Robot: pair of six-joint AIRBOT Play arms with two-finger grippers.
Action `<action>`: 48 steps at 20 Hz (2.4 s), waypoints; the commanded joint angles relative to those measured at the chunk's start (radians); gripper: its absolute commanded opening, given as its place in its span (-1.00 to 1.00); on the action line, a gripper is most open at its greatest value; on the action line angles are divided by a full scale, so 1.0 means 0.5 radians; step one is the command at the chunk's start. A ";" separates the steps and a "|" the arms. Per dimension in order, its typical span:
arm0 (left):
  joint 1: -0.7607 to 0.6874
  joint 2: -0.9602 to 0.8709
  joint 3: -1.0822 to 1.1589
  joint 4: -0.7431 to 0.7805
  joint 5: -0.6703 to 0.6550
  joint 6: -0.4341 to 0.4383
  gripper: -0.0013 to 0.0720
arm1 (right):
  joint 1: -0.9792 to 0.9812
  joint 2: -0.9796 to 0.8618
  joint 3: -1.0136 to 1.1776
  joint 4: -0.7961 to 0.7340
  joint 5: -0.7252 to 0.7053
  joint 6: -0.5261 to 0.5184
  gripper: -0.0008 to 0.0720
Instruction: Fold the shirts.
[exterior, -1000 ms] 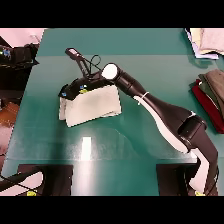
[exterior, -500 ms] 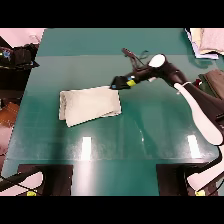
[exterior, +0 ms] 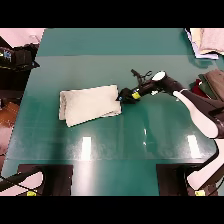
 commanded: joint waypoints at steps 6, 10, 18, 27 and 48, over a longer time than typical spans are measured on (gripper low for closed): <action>-0.002 0.002 -0.002 -0.001 -0.038 0.021 -0.90 | 0.288 -0.369 0.536 0.115 -0.045 0.009 0.30; -0.002 0.002 -0.002 -0.001 -0.044 0.021 -0.90 | 0.278 -0.367 0.687 0.108 -0.117 -0.051 -0.93; -0.001 0.002 -0.002 -0.001 -0.053 0.020 -0.90 | -0.229 -0.115 1.102 -0.603 0.458 0.053 -0.93; -0.002 0.002 -0.002 -0.031 -0.145 0.019 -0.90 | -1.373 0.313 1.106 -0.896 0.260 0.045 -0.93; -0.001 0.002 -0.002 -0.111 -0.364 0.014 -0.90 | -2.004 0.616 1.101 -0.565 -0.343 -0.190 -0.94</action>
